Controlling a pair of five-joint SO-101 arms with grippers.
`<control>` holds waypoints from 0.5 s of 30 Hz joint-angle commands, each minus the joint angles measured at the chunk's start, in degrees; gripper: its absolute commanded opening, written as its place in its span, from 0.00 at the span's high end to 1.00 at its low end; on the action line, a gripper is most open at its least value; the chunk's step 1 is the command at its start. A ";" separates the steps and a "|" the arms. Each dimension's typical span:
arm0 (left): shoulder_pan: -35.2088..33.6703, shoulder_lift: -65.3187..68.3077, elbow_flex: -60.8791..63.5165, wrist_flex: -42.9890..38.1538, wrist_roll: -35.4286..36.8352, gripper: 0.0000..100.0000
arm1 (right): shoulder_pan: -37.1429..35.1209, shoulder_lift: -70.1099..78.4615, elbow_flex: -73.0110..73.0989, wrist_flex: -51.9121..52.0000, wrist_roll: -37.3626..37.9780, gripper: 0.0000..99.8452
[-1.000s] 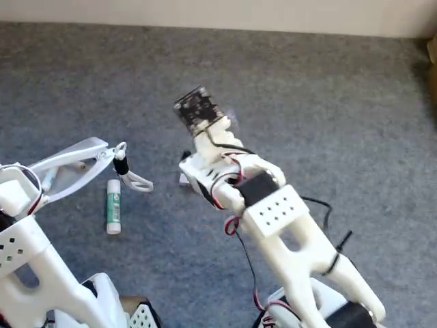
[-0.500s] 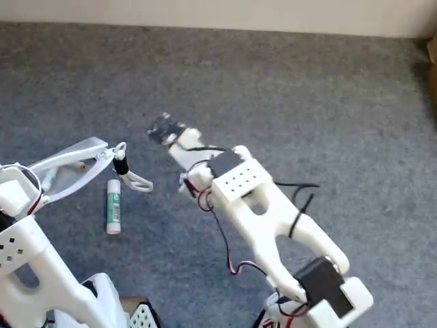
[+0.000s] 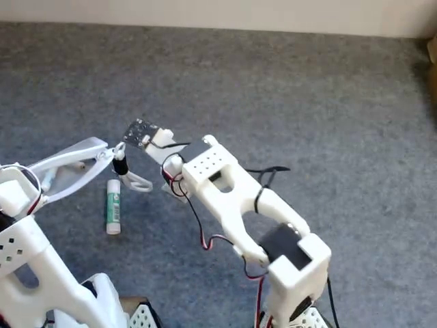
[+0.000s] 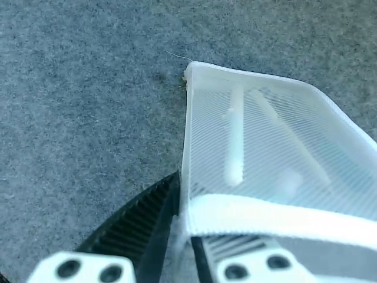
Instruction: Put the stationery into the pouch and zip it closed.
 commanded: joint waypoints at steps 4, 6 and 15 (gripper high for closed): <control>-0.48 -0.22 0.57 -1.76 -0.26 0.99 | 2.33 4.00 -7.87 0.84 0.88 0.82; -0.48 -0.22 0.57 -1.76 -0.26 0.99 | 2.51 5.85 -8.84 0.84 1.49 0.82; -0.48 -0.22 0.57 -1.67 -0.26 0.99 | 3.82 10.59 -9.19 4.26 6.68 0.82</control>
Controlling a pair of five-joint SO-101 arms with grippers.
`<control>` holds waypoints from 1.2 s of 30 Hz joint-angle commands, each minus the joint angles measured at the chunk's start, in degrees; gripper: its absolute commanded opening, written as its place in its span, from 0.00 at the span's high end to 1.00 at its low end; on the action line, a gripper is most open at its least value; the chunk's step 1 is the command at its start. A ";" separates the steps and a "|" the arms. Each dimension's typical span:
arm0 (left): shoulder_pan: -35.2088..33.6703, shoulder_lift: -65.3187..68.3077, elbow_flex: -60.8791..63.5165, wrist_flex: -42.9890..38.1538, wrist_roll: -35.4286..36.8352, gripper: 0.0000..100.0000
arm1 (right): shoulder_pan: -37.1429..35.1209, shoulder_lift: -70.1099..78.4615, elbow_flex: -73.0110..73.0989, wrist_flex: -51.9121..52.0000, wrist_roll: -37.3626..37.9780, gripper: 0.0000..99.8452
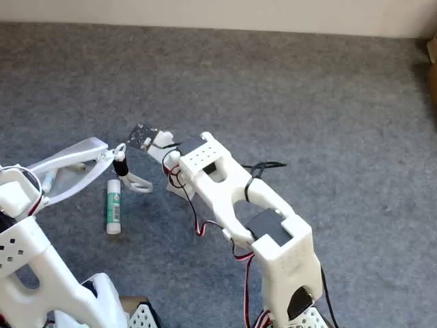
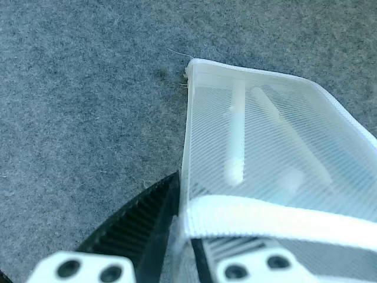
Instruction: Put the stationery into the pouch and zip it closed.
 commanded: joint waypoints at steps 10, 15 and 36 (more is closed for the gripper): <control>-0.40 -0.22 -0.31 -1.58 -0.26 0.99 | 2.15 -0.40 -2.68 6.11 3.78 1.00; -0.40 -0.22 -0.40 -1.49 -0.44 0.99 | 2.15 -1.98 -4.53 10.59 3.78 1.00; 19.74 -0.31 -5.23 -1.05 -0.62 0.99 | 10.15 -12.62 -6.46 9.54 -15.12 1.00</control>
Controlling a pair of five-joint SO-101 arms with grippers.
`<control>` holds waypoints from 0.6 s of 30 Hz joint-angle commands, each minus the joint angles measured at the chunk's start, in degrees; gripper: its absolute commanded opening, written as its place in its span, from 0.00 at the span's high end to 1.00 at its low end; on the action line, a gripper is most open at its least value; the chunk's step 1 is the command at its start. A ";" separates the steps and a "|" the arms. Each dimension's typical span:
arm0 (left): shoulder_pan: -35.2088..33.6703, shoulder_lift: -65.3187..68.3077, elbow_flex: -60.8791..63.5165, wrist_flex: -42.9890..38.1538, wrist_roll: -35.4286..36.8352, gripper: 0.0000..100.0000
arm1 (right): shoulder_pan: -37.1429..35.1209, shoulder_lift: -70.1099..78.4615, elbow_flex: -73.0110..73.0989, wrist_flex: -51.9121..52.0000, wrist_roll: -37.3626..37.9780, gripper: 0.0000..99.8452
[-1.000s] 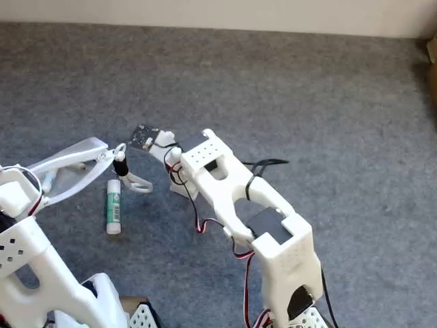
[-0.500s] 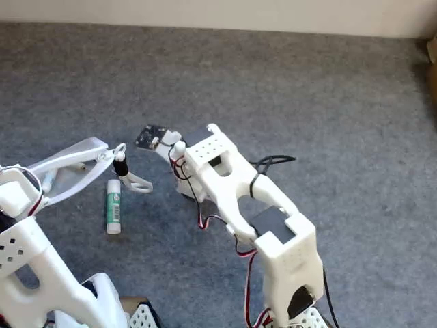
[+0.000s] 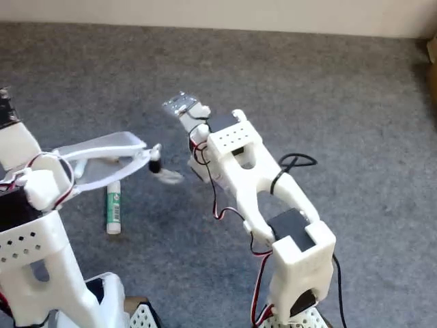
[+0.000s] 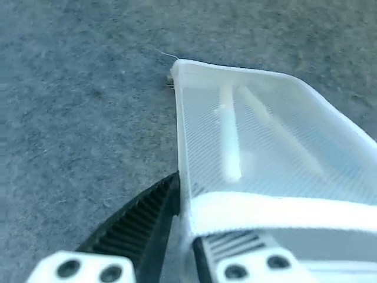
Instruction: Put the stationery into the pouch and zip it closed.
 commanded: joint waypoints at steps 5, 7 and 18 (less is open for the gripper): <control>5.05 -0.31 -3.30 -1.05 -0.53 0.99 | 2.07 -6.02 -5.41 -1.10 -6.68 1.00; 4.97 -0.13 -3.21 -1.05 -0.53 0.99 | 2.95 -8.40 -5.85 -0.66 -8.18 1.00; 4.79 -0.22 -1.54 -1.49 -0.53 0.99 | 1.98 -29.49 5.41 -3.74 -14.15 1.00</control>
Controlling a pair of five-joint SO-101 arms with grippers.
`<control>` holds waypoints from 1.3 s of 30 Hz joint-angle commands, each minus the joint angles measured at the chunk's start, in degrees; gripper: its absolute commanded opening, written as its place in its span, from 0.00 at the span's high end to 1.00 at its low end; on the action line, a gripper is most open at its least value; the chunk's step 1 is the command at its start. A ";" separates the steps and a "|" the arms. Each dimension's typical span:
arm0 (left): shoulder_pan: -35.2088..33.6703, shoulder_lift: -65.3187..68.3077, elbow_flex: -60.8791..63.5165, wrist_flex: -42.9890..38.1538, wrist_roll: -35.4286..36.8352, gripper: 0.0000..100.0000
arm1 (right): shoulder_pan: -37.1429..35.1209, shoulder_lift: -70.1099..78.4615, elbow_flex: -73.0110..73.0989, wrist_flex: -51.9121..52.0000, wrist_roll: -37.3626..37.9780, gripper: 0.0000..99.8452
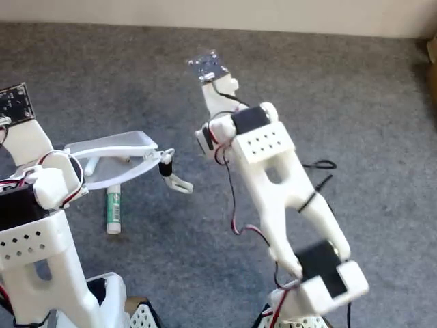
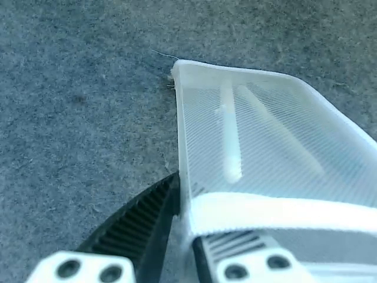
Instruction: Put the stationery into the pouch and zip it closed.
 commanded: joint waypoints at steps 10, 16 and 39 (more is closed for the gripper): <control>1.10 -0.22 -1.45 -1.49 -0.53 0.99 | -6.55 -27.12 16.75 -12.09 -8.35 1.00; 1.01 -0.22 -1.45 -1.41 -0.53 0.99 | -10.68 -37.49 28.18 -21.76 -8.18 1.00; -1.71 -0.22 -1.45 -1.14 -0.44 0.99 | -29.49 -59.91 52.00 -71.69 -7.82 1.00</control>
